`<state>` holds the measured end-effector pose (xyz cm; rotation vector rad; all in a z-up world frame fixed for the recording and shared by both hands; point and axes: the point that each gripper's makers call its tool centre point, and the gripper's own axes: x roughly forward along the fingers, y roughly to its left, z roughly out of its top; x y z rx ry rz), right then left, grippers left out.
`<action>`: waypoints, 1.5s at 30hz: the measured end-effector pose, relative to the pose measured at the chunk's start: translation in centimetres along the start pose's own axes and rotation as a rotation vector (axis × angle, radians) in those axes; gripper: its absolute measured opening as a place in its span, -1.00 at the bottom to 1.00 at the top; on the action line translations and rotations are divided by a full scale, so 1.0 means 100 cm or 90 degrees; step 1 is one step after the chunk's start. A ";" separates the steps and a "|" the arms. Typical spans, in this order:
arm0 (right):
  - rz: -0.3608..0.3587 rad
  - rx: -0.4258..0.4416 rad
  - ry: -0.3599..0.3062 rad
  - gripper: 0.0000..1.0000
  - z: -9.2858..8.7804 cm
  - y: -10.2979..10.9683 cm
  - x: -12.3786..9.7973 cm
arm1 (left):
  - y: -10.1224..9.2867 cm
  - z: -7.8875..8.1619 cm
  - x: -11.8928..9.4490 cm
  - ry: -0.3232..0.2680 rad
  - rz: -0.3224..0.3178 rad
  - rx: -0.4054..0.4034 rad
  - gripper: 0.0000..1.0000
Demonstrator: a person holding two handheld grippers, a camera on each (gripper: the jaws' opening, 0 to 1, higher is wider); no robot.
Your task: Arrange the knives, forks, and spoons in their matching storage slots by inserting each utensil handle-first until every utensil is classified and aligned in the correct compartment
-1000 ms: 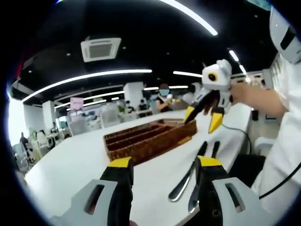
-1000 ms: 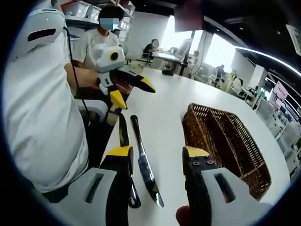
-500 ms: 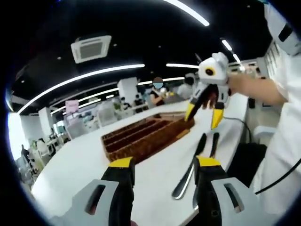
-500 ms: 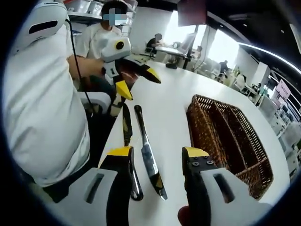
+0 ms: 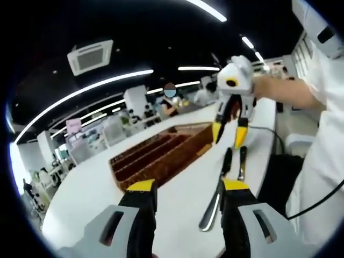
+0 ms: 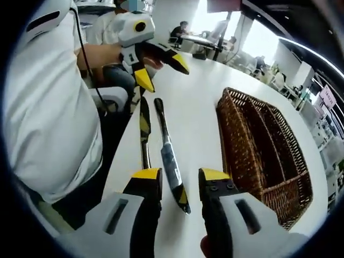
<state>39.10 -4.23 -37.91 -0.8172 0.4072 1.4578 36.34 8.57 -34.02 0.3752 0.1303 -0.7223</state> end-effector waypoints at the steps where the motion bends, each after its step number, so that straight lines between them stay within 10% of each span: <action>1: 0.002 0.001 0.010 -0.51 -0.003 -0.001 0.002 | -0.001 -0.003 0.002 0.012 -0.012 0.001 -0.05; 33: 0.079 0.067 0.062 -0.74 -0.023 0.015 0.011 | -0.004 -0.012 0.012 0.120 -0.142 0.057 -0.30; 45: 0.103 0.184 0.049 -0.74 -0.026 0.015 0.011 | -0.010 -0.018 0.011 0.145 -0.165 0.091 -0.35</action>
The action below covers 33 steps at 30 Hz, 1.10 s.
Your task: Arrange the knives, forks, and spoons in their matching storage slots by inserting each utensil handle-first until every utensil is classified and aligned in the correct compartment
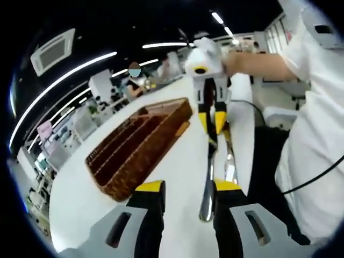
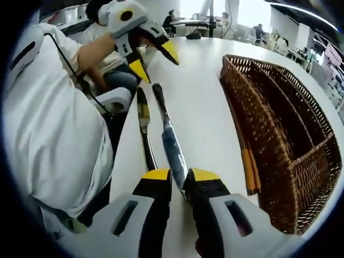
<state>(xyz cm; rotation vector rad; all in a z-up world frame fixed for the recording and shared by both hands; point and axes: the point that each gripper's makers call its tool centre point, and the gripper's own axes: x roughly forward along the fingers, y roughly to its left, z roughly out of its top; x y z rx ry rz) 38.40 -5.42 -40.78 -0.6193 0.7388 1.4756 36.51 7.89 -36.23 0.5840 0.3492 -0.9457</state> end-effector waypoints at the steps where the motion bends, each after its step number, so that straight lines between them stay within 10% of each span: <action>1: 0.001 0.003 0.000 -0.74 0.000 0.000 0.000 | 0.000 0.000 0.000 0.003 -0.002 0.002 -0.36; 33: 0.137 0.219 0.027 -0.76 0.002 -0.004 0.002 | -0.006 0.000 0.028 0.127 -0.015 0.252 -0.52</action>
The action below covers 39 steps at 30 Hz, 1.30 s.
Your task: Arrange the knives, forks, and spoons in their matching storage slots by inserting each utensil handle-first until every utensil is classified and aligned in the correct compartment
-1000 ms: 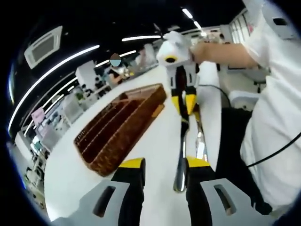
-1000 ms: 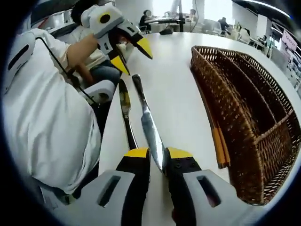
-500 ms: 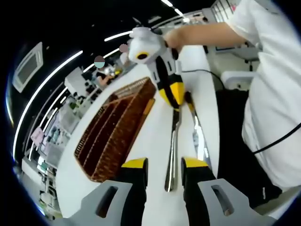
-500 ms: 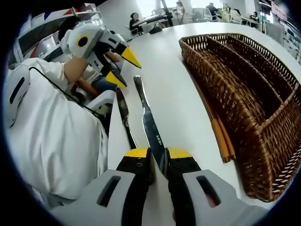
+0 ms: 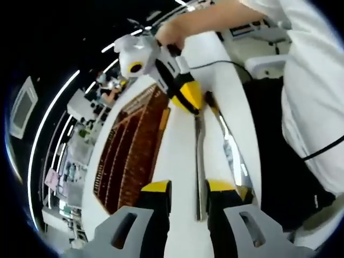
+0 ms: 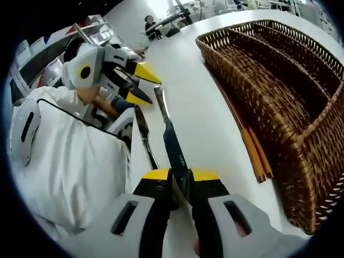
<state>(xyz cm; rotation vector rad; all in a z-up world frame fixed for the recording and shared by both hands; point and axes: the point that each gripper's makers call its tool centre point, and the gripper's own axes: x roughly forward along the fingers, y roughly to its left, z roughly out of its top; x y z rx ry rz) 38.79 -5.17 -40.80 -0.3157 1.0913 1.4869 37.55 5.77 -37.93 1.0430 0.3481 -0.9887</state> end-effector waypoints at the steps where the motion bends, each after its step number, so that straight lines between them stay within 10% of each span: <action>1: 0.005 0.006 0.003 -0.76 0.000 0.000 0.000 | 0.001 0.001 0.000 0.000 0.001 0.002 -0.53; 16: 0.061 0.053 0.028 -0.86 0.001 0.001 -0.001 | 0.000 -0.004 0.012 0.073 -0.020 0.105 -0.60; 39: 0.078 0.039 0.046 -0.85 0.003 0.000 0.001 | 0.001 -0.019 0.024 0.112 -0.129 0.056 -0.89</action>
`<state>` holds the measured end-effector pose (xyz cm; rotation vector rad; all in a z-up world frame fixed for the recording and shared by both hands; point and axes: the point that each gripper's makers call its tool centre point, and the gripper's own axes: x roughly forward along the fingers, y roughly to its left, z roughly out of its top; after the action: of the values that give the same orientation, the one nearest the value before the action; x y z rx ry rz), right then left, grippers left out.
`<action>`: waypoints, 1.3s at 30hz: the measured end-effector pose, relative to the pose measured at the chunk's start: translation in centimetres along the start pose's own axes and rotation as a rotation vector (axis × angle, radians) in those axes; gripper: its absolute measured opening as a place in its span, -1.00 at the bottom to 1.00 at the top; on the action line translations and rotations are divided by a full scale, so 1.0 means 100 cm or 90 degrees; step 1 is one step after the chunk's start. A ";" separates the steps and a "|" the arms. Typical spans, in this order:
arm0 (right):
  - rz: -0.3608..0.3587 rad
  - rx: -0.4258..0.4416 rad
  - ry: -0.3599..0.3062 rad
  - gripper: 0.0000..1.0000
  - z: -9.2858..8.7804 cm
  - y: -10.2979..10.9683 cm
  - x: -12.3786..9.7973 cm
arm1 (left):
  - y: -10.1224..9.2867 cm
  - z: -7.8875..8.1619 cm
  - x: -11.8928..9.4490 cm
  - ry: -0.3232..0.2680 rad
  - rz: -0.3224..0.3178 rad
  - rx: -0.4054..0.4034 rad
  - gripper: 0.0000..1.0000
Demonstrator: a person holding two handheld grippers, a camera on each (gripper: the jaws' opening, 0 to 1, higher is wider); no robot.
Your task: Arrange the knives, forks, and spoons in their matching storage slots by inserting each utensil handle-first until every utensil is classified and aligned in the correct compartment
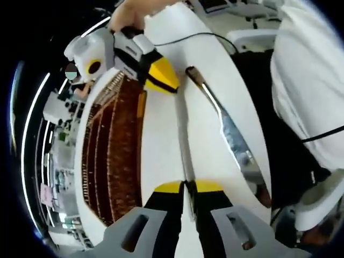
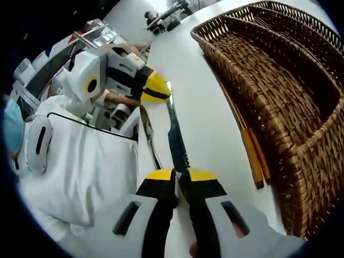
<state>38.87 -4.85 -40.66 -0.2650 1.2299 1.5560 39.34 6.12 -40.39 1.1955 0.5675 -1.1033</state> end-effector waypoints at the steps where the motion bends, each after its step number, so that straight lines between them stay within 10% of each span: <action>1: -0.001 -0.006 -0.001 -0.84 0.000 0.000 0.000 | 0.000 0.000 0.000 -0.002 -0.004 -0.003 -0.89; 23: -0.058 -0.127 0.017 -0.80 -0.002 0.003 0.001 | -0.001 0.000 -0.001 -0.019 -0.061 -0.049 -0.94; 39: -0.171 -0.351 0.066 -0.85 0.002 0.006 0.007 | -0.001 -0.001 -0.002 -0.023 -0.120 -0.097 -0.94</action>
<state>38.20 -4.21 -40.70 -0.8407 0.7786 1.6285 39.17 6.26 -40.28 1.0027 0.7346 -1.2147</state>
